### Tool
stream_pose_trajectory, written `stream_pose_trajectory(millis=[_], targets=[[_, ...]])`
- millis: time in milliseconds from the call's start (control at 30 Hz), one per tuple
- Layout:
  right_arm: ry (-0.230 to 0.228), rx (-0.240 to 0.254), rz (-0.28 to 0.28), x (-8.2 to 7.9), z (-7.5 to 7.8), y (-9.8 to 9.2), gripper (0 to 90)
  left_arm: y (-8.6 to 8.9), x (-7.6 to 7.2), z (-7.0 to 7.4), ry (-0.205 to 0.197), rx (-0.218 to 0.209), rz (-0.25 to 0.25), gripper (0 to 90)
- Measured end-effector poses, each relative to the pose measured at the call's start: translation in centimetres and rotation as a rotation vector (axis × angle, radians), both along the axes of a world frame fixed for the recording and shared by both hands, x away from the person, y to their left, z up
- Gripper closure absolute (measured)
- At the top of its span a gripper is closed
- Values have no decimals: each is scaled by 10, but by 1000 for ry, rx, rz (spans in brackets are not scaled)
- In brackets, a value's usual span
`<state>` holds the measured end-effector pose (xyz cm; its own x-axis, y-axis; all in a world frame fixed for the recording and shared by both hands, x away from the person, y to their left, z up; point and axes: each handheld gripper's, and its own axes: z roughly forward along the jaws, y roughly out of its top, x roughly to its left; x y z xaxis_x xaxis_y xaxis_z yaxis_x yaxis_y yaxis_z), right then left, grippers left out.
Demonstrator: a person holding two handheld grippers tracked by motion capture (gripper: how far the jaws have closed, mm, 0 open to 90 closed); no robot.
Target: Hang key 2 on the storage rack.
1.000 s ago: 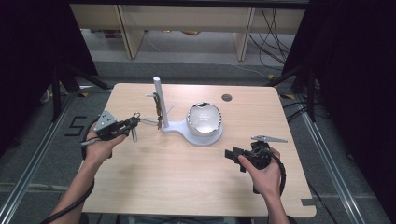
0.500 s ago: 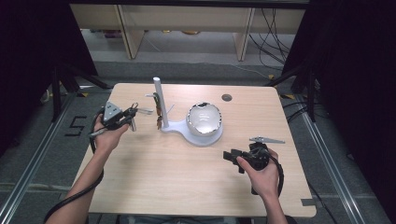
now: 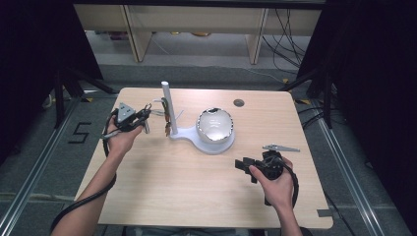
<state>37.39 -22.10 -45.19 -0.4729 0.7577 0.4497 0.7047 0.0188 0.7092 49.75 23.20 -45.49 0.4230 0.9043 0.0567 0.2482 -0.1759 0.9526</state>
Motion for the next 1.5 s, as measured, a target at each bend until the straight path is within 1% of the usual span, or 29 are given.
stream_pose_trajectory(millis=[67, 100, 267, 367, 400, 567, 633, 667, 767, 833, 867, 933, 1000, 1033, 1233, 1333, 1400, 1433, 1500], targets=[[1, 9, 3, -1, 1, 0, 539, -1, 1, 0, 1, 8, 0, 788], [2, 11, 2, -1, 1, 0, 539, -1, 3, 0, -13, 20, -2, 788], [9, 16, 0, -2, 1, -1, 538, -5, 7, 0, -13, 27, 0, 788], [6, 11, -4, -2, 1, -1, 539, -9, 9, 0, -18, 29, -2, 788], [-2, 7, -4, -1, 0, -1, 538, -10, 10, 1, -17, 32, -3, 787], [-4, 10, -3, -1, 1, -1, 539, -15, 13, 3, -25, 41, -11, 787], [6, 19, -1, -2, 2, -2, 539, -18, 15, 5, -30, 45, -14, 787], [3, 12, -5, -2, 2, -2, 538, -19, 16, 5, -32, 48, -14, 787], [2, 12, -3, -2, 1, -2, 538, -21, 18, 6, -33, 53, -8, 787], [2, 14, -4, -2, 1, -2, 539, -24, 20, 6, -36, 59, -7, 787], [4, 18, -2, -2, 1, -2, 538, -25, 20, 6, -32, 55, -12, 787], [4, 19, -2, -2, 1, -2, 539, -27, 21, 7, -37, 54, -15, 787], [4, 21, 0, -2, 1, -2, 539, -29, 22, 9, -38, 60, -15, 787], [4, 13, -3, -2, 1, -2, 539, -30, 23, 9, -38, 63, -11, 787], [4, 17, -2, -2, 1, -2, 539, -30, 27, 11, -41, 69, 3, 787], [6, 17, -2, -2, 1, -2, 539, -30, 28, 11, -43, 76, 8, 787], [4, 10, 0, -2, 1, -2, 539, -30, 29, 12, -52, 88, 13, 786], [4, 20, 4, -2, 0, -2, 539, -30, 29, 11, -48, 85, 8, 787], [4, 15, 4, -2, 0, -2, 540, -31, 30, 12, -48, 83, 10, 786]])
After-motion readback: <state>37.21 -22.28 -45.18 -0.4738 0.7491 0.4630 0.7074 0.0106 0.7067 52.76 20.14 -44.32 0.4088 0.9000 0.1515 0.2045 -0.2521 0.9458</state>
